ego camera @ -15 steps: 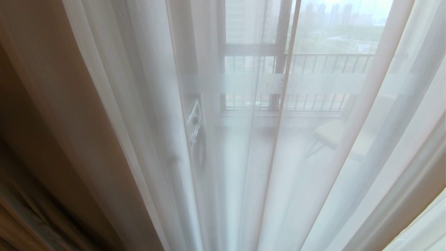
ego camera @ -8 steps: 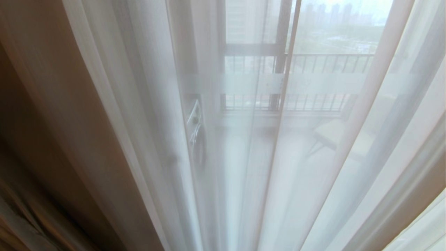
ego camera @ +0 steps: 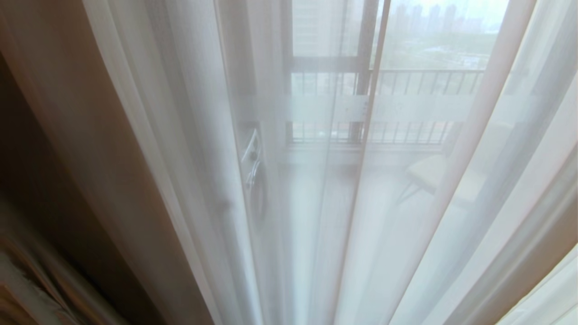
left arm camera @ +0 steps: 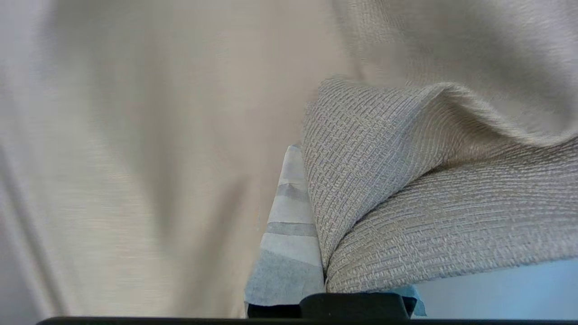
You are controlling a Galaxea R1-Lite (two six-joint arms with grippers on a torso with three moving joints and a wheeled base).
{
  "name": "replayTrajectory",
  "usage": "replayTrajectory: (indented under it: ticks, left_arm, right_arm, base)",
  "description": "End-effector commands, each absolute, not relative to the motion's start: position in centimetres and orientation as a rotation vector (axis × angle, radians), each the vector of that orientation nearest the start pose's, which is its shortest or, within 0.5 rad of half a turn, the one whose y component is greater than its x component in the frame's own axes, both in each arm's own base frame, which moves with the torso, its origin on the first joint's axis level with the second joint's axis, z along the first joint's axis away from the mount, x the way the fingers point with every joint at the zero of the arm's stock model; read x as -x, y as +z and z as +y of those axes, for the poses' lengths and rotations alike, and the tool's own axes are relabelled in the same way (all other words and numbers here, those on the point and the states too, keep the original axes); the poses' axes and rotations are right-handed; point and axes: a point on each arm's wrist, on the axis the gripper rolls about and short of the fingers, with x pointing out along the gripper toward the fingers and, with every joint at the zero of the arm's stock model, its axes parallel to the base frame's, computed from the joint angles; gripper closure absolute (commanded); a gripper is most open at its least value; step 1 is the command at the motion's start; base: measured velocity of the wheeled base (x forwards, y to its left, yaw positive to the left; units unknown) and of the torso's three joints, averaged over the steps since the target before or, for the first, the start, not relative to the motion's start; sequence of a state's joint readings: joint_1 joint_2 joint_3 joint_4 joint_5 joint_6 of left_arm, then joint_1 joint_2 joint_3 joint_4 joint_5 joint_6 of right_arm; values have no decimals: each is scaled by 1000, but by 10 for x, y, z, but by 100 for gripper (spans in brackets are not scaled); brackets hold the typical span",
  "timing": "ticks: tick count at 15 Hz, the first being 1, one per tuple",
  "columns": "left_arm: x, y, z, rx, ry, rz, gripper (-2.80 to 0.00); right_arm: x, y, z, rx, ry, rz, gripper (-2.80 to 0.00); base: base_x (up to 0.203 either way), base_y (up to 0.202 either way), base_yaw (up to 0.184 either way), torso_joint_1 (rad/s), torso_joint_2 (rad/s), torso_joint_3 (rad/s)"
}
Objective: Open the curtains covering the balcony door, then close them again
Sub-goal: Close the outer curtains on both sides
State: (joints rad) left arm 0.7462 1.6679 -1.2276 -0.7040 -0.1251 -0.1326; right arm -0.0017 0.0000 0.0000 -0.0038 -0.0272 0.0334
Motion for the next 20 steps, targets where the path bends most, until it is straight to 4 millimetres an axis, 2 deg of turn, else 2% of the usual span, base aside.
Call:
replayTrajectory:
  ticks: [1,7,12,20]
  left_arm:
    - [-224,333,183,4,541,-324,0]
    - [-228,336,118,32,336,-334,0]
    - [-215,332,70,65,180,-305,0]
    - [-207,331,20,103,-28,-267,0]
  right_arm:
    - [23,76,-1,-34,-29,-5,0]
    - [23,76,-1,-34,-29,-5,0]
    - [23,76,-1,-34,-29,-5,0]
    - [23,76,-1,-34,-29,-5,0]
  base:
    - [0,0,0,0,0,0]
    - [0,0,0,0,0,0]
    - [0,0,0,0,0,0]
    - [0,0,0,0,0,0]
